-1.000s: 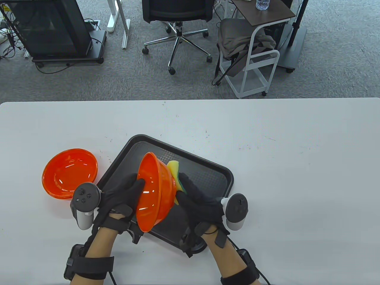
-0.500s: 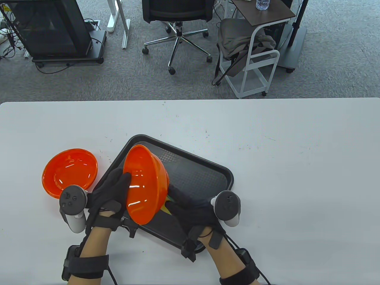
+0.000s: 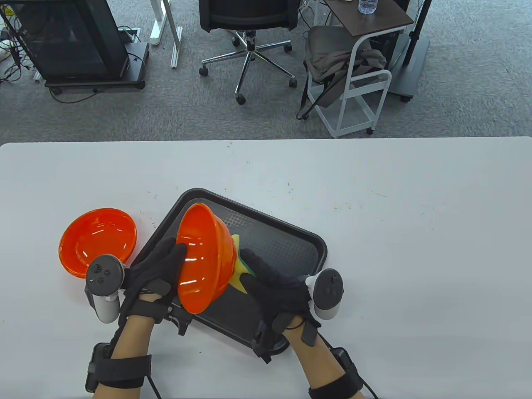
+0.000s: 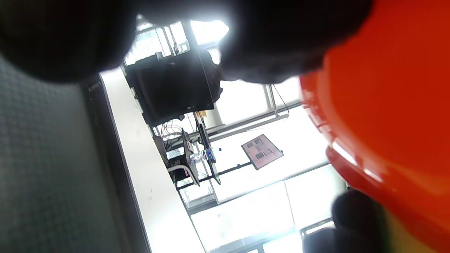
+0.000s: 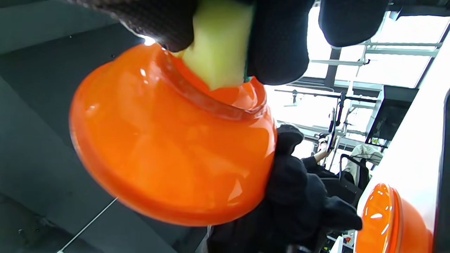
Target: Wipe bowl with sponge
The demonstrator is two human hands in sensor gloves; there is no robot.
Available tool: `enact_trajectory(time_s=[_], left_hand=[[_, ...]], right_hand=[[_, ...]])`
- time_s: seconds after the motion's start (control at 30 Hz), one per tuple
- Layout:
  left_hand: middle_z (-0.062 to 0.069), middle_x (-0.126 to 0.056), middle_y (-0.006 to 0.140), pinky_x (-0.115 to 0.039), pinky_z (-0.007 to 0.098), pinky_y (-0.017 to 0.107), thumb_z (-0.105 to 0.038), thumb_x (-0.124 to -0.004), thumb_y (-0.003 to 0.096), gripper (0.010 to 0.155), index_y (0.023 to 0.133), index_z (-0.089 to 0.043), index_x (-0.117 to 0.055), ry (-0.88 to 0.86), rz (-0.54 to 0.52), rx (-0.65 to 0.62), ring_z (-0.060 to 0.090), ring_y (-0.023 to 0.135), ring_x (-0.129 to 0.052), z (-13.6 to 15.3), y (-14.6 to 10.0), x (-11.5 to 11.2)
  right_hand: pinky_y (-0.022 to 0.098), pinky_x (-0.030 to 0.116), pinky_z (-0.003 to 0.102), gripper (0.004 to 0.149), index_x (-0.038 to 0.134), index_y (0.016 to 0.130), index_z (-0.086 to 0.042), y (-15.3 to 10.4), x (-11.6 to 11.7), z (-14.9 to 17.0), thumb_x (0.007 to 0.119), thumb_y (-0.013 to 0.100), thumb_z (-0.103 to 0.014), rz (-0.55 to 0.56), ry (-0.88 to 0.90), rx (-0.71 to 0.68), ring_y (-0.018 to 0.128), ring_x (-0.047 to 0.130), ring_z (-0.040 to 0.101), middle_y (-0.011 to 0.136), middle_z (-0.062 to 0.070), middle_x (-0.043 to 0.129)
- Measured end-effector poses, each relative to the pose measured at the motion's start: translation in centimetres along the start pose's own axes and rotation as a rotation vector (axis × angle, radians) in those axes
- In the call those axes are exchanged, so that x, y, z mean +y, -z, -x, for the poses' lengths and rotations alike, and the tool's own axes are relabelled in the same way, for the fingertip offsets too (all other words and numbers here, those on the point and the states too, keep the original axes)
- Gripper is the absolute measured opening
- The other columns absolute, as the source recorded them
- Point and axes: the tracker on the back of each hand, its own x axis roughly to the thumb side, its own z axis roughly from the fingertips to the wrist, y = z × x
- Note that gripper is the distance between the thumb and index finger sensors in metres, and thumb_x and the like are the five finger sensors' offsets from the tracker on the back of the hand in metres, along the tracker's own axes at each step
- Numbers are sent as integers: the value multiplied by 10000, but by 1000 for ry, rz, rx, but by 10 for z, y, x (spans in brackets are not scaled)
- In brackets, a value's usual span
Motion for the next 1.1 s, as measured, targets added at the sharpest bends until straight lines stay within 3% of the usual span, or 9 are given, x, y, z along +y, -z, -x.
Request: enact_trajectory(time_s=[0.23, 0.5, 0.87, 1.1], left_hand=[[-62, -986, 289, -920, 352, 146, -495, -771, 529, 527, 863, -88, -775, -45, 22, -5, 75, -30, -904, -1, 0, -9], [-71, -984, 279, -922, 349, 137, -490, -768, 528, 524, 857, -82, -775, -54, -30, -49, 71, -38, -902, -4, -2, -6], [-68, -984, 273, -920, 350, 137, -487, -781, 525, 523, 852, -79, -782, -19, -107, -14, 74, -42, -899, -2, -3, 11], [-67, -985, 275, -920, 350, 138, -487, -780, 525, 525, 853, -78, -784, -25, -96, 33, 74, -40, -900, 4, -2, 16]], right_hand=[[582, 652, 666, 494, 534, 1013, -99, 0, 0, 2, 715, 606, -314, -23, -61, 34, 780, 871, 407, 980, 239, 757], [570, 669, 660, 499, 544, 996, -64, 0, 3, 6, 722, 600, -309, -52, -44, 69, 739, 905, 398, 946, 256, 784], [564, 679, 655, 500, 562, 982, -38, 1, 8, 8, 732, 597, -308, -124, -33, 99, 707, 927, 391, 911, 273, 807], [564, 682, 652, 502, 566, 980, -40, 3, 4, 2, 737, 596, -314, -111, -2, 73, 702, 932, 384, 904, 271, 816]])
